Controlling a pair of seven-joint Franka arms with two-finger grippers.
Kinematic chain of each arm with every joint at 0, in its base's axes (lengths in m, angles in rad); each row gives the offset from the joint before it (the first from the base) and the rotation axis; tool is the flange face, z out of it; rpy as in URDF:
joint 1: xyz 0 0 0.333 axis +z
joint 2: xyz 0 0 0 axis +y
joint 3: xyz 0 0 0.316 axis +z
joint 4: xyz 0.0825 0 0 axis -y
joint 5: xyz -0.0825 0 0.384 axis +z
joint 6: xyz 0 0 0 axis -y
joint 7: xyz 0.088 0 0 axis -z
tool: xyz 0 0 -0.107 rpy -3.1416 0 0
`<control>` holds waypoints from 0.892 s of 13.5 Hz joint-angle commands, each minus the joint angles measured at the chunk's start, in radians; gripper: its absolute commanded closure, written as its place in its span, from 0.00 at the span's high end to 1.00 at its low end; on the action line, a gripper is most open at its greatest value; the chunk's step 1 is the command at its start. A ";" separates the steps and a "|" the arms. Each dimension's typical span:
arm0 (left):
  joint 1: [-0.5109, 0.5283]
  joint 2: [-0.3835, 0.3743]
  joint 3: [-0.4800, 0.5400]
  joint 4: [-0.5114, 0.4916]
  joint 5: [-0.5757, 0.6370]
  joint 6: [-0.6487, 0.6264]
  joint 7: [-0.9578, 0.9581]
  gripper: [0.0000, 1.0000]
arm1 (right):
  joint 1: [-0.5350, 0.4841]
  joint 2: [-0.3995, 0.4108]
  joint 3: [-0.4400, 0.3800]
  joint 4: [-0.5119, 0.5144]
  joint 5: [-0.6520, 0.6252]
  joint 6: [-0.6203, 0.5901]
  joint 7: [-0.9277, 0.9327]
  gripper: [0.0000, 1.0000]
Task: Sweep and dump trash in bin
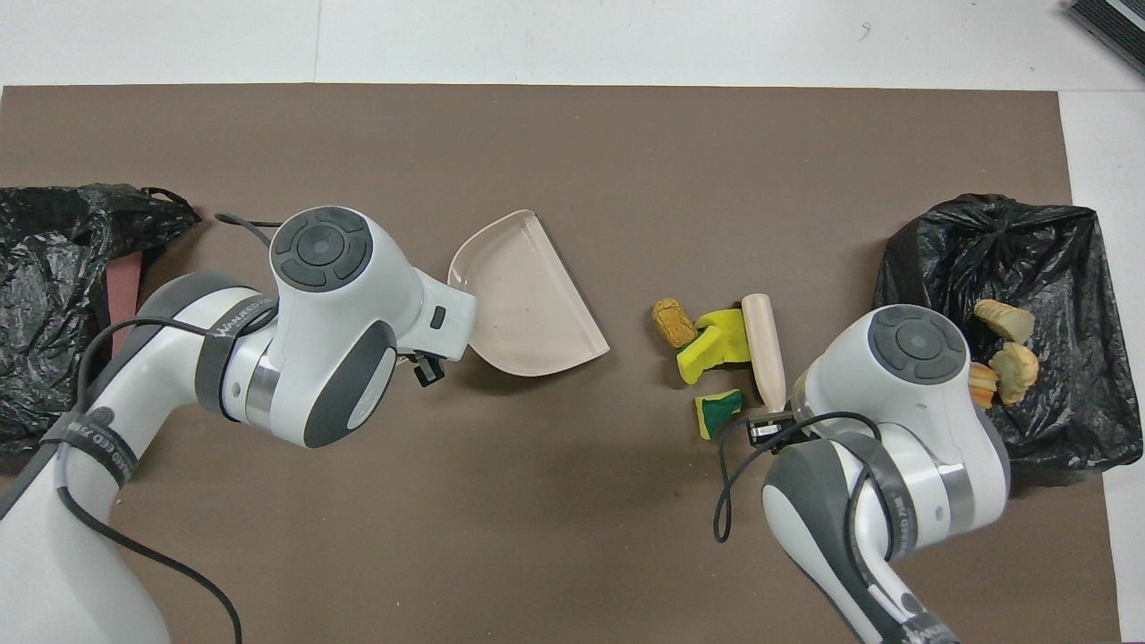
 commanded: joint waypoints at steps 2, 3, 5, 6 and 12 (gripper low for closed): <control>-0.054 -0.076 0.000 -0.083 0.010 0.012 0.092 0.00 | 0.034 0.011 0.005 -0.004 0.075 0.030 0.023 0.00; -0.071 -0.081 0.000 -0.083 0.010 0.006 0.092 0.00 | 0.066 0.014 0.003 0.002 0.082 0.030 0.024 0.00; -0.094 -0.087 0.000 -0.086 0.010 0.001 0.083 0.00 | 0.084 0.034 0.005 0.004 0.085 0.050 0.034 0.00; -0.110 -0.098 0.002 -0.103 0.015 -0.003 0.060 0.00 | 0.116 0.048 0.005 0.004 0.094 0.065 0.038 0.00; -0.131 -0.124 -0.002 -0.174 0.068 0.032 0.057 0.00 | 0.195 0.071 0.005 0.047 0.412 0.053 -0.054 0.00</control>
